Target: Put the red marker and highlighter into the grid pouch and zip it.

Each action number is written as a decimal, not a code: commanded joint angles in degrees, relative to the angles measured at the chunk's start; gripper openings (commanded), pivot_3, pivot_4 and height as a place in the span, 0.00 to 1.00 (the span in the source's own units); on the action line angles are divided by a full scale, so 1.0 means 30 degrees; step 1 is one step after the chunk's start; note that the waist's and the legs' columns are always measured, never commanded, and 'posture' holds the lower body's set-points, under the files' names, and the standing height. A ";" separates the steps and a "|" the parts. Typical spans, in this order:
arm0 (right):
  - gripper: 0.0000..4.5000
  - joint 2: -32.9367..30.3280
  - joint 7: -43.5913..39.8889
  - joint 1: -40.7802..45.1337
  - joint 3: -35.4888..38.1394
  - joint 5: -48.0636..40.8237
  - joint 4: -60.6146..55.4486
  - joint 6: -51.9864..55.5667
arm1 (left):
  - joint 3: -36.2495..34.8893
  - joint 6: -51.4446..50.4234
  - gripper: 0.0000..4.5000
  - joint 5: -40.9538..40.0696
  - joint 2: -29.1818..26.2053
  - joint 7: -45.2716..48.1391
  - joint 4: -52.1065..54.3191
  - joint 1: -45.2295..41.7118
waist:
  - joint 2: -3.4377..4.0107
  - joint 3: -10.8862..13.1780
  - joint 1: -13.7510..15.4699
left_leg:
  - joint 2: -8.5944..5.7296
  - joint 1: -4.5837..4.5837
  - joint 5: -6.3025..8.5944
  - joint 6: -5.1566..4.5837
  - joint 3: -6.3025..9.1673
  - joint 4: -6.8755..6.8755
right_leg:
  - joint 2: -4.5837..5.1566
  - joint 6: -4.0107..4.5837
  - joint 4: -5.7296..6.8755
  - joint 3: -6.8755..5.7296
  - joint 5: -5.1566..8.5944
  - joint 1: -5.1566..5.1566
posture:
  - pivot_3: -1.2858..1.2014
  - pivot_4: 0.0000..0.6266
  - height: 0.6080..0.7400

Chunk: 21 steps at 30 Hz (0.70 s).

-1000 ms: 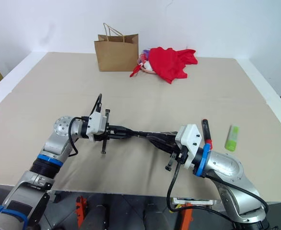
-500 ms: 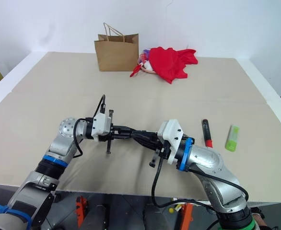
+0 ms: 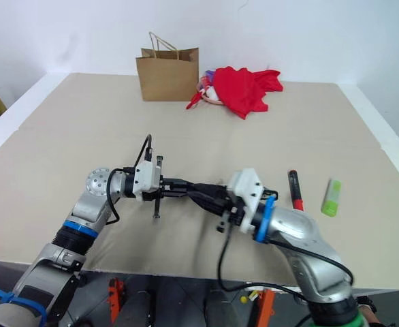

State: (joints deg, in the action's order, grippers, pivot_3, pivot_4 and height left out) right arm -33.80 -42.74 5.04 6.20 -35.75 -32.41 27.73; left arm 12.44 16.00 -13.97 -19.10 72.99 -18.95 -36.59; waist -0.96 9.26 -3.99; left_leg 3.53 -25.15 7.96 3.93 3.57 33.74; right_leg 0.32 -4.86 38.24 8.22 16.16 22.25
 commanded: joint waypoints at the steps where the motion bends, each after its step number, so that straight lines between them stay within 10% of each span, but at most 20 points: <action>1: 0.66 -0.0831 0.1861 0.0108 0.5007 -0.3084 -0.0302 0.1577 | -0.0449 0.0394 0.00 -0.0153 -0.0240 0.0010 0.0027 -0.0380 | -0.0005 0.0002 0.0002 | -0.0001 0.0004 0.0000 0.0000 0.0000 0.0002 | 0.0000 0.0001 -0.0001 0.0000 -0.0004 -0.0001 | 0.52 0.24 1.00; 5: 0.98 -0.1069 0.4070 0.0438 0.8002 -0.3357 0.1598 0.2050 | -0.0531 0.0529 0.00 -0.0288 -0.0419 0.0275 -0.0292 -0.0513 | -0.0005 0.0002 -0.0002 | 0.0000 0.0017 -0.0001 -0.0001 0.0002 0.0002 | -0.0005 0.0011 0.0000 -0.0002 -0.0010 -0.0003 | 0.52 0.24 1.00; 21: 0.99 0.2079 0.8102 -0.1817 0.4827 0.3350 0.6626 -0.0380 | -0.0572 0.1035 0.00 -0.0230 -0.0399 0.0790 -0.0746 -0.1021 | 0.0049 0.0021 -0.0049 | -0.0006 0.0010 -0.0001 -0.0004 0.0005 -0.0025 | -0.0003 0.0013 0.0000 -0.0003 0.0000 0.0014 | 0.52 0.24 1.00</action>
State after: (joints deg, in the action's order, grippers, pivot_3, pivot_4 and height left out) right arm -28.24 -19.93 0.11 20.18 -27.83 -13.88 28.75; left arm 11.66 17.88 -14.02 -20.39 75.51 -22.01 -38.42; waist -0.81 9.32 -4.14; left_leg 3.52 -25.11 7.96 3.91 3.59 33.67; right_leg 0.30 -4.82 38.24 8.21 16.16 22.29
